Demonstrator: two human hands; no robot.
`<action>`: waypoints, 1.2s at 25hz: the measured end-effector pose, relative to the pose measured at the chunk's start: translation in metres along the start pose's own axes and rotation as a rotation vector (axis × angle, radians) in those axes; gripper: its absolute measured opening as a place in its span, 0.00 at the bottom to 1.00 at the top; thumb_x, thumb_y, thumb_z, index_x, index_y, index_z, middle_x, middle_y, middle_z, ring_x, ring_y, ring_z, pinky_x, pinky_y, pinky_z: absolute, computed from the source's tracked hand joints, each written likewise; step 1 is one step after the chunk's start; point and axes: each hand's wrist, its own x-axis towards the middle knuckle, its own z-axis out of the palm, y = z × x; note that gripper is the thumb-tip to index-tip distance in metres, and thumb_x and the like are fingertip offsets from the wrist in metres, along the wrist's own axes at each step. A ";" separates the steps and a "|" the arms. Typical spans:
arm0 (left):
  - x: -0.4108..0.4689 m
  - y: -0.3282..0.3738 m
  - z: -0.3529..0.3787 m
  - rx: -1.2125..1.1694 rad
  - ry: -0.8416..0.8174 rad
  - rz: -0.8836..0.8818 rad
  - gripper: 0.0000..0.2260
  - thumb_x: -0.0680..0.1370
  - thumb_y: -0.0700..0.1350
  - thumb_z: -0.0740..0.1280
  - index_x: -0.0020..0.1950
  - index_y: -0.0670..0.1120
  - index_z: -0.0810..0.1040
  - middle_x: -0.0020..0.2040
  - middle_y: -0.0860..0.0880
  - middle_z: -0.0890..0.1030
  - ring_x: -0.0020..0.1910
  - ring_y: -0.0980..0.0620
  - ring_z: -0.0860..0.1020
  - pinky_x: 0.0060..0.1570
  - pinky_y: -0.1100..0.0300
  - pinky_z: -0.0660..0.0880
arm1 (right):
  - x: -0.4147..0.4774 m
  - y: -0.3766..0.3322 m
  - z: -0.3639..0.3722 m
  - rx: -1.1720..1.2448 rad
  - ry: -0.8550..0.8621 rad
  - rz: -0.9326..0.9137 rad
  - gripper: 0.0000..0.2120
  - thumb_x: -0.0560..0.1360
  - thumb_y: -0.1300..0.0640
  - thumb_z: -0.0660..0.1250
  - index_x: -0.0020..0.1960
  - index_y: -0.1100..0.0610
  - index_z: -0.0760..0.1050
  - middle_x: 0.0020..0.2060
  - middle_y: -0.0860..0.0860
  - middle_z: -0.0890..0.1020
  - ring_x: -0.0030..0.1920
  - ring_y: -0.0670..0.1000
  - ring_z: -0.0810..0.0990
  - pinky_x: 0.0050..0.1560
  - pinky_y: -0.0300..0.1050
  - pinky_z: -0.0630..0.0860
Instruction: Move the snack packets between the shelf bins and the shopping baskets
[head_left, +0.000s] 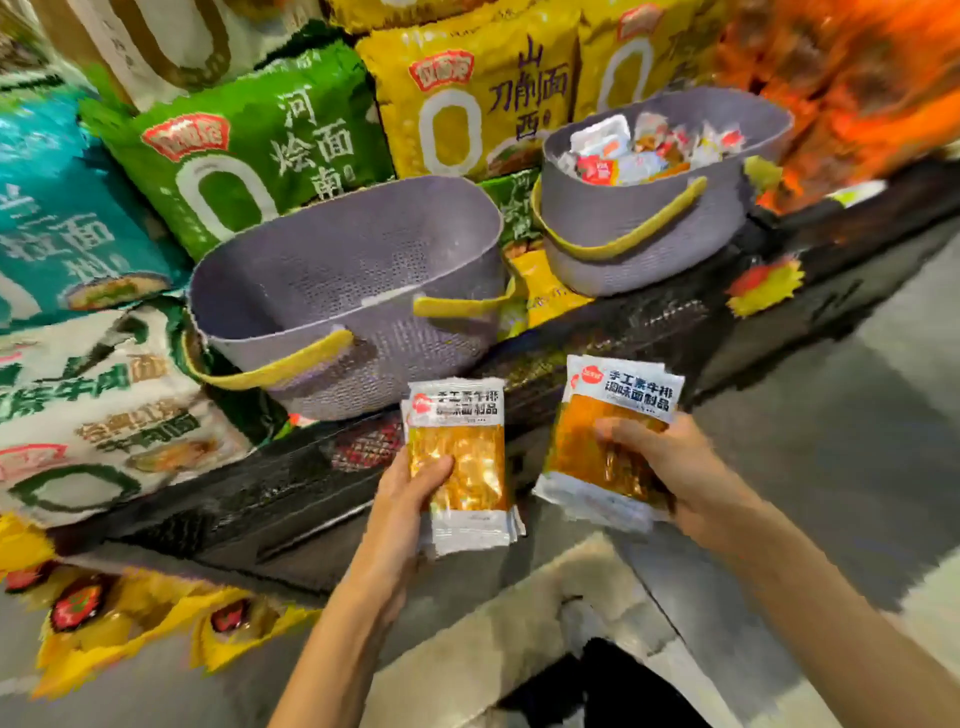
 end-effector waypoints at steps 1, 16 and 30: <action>-0.002 -0.014 -0.005 0.019 -0.058 -0.062 0.21 0.70 0.43 0.64 0.63 0.40 0.74 0.49 0.45 0.83 0.42 0.50 0.81 0.46 0.57 0.78 | -0.017 0.021 -0.006 0.044 0.084 0.027 0.08 0.72 0.67 0.68 0.45 0.55 0.77 0.33 0.47 0.84 0.32 0.45 0.82 0.34 0.37 0.80; -0.048 -0.130 0.204 0.640 -0.936 -0.529 0.26 0.67 0.55 0.70 0.64 0.51 0.73 0.56 0.47 0.82 0.53 0.45 0.81 0.60 0.45 0.74 | -0.216 0.162 -0.170 0.659 0.983 0.112 0.15 0.72 0.66 0.69 0.58 0.59 0.75 0.49 0.57 0.83 0.45 0.54 0.83 0.35 0.40 0.80; -0.068 -0.218 0.431 0.725 -0.933 -0.582 0.13 0.78 0.45 0.63 0.60 0.43 0.76 0.49 0.43 0.84 0.44 0.45 0.83 0.43 0.53 0.78 | -0.220 0.136 -0.420 0.759 1.122 0.037 0.08 0.73 0.67 0.68 0.48 0.56 0.77 0.43 0.55 0.83 0.42 0.52 0.82 0.39 0.42 0.81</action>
